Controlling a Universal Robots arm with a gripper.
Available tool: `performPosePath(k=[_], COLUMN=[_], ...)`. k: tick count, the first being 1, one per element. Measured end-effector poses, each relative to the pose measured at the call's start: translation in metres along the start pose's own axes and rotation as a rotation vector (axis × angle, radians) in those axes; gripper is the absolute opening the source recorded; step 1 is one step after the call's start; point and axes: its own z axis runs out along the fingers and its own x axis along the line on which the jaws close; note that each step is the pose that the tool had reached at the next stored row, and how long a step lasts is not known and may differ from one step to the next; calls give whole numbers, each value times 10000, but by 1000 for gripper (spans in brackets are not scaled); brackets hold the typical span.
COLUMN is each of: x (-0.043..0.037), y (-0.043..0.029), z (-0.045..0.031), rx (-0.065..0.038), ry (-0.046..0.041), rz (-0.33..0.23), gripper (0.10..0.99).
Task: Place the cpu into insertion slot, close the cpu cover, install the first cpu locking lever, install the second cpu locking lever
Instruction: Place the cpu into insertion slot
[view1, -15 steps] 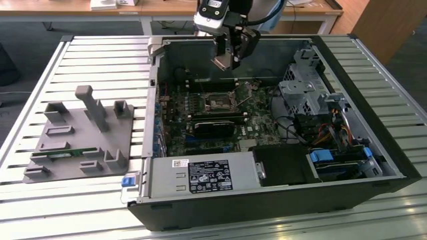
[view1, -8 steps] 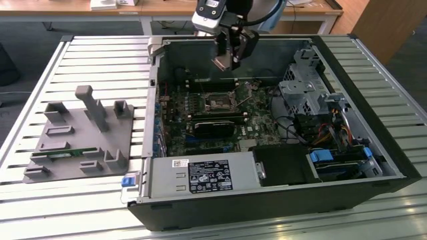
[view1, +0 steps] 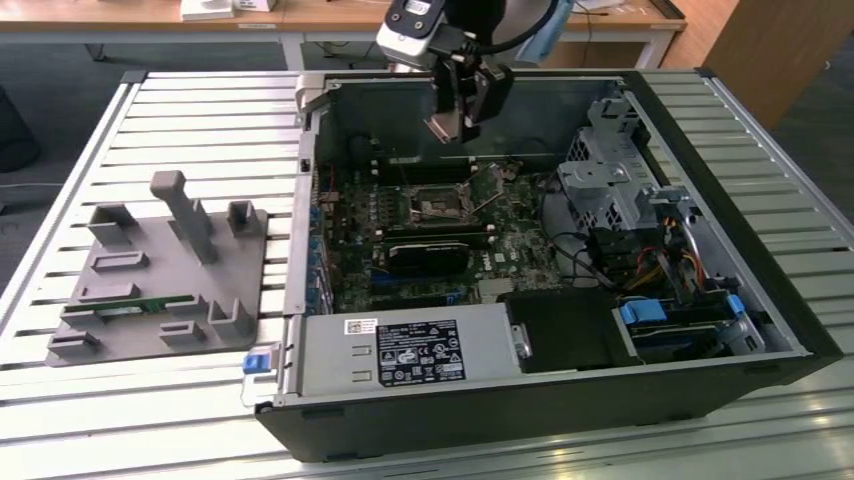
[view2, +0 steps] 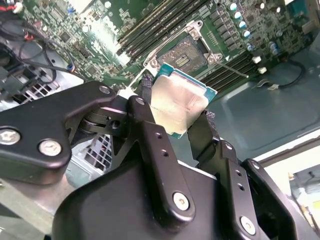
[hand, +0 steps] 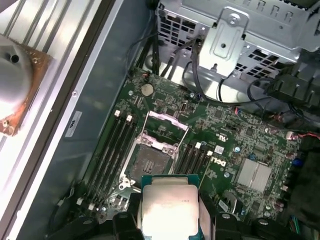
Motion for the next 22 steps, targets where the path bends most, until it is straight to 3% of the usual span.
performPosePath(k=[12, 22], x=[0, 4], y=[-6, -17], z=[41, 57], rx=[-27, -36], ry=[-172, -231], rz=[2009, 2691], gripper=[537, 537])
